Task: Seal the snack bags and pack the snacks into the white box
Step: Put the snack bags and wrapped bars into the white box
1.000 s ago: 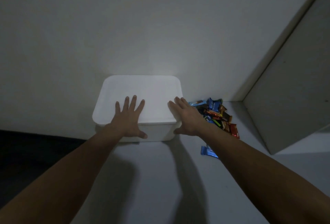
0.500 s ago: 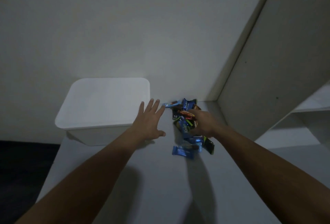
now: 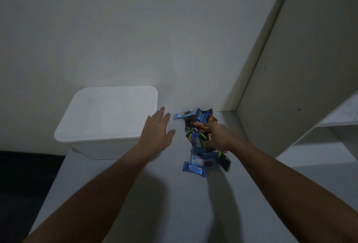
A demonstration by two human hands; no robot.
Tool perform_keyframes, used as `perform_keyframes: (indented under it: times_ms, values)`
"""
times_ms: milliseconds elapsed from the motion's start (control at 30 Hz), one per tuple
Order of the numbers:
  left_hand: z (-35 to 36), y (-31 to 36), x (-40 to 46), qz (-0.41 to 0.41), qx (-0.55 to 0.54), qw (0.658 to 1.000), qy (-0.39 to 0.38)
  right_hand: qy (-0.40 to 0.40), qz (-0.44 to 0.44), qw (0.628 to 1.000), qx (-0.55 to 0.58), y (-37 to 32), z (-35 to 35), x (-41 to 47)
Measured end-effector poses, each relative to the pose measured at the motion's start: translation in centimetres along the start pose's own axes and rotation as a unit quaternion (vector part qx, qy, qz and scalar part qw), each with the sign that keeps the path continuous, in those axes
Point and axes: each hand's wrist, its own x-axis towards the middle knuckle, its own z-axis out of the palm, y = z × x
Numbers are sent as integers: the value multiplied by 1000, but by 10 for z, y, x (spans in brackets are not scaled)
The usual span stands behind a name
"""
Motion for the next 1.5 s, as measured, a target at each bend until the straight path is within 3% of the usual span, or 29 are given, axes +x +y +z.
perform_keyframes:
  times_ms: [167,333,433,500,567,667,800,1000,1167,1267,1400,1500]
  values:
    - [-31,-52,-1,-100,-27,994,30,6,-48,996,80,-60,-2,35]
    - [-65,-124,-18,-239,13,970,30,-34,-9,980,194,-128,5,51]
    - [-85,-158,-30,-393,32,919,20,-84,69,946,306,-157,13,54]
    - [-97,-183,-39,-503,-20,864,20,-74,116,932,336,-169,17,56]
    - [-107,-207,-48,-561,-98,822,24,-53,147,928,339,-177,17,58]
    - [-116,-232,-56,-554,-183,812,18,-42,169,935,308,-186,17,61]
    - [-117,-246,-54,-537,-212,817,-12,-26,182,940,288,-198,15,64]
    - [-126,-245,-50,-554,-305,775,4,-22,186,925,329,-204,1,64]
    - [-129,-247,-51,-543,-350,763,29,-9,187,901,392,-213,-7,54]
    - [-133,-247,-54,-541,-411,733,26,3,181,868,461,-217,-8,48]
    - [-136,-251,-65,-522,-546,655,27,16,153,823,547,-227,-22,41]
    - [-141,-251,-69,-531,-546,647,30,30,120,815,566,-240,-34,36]
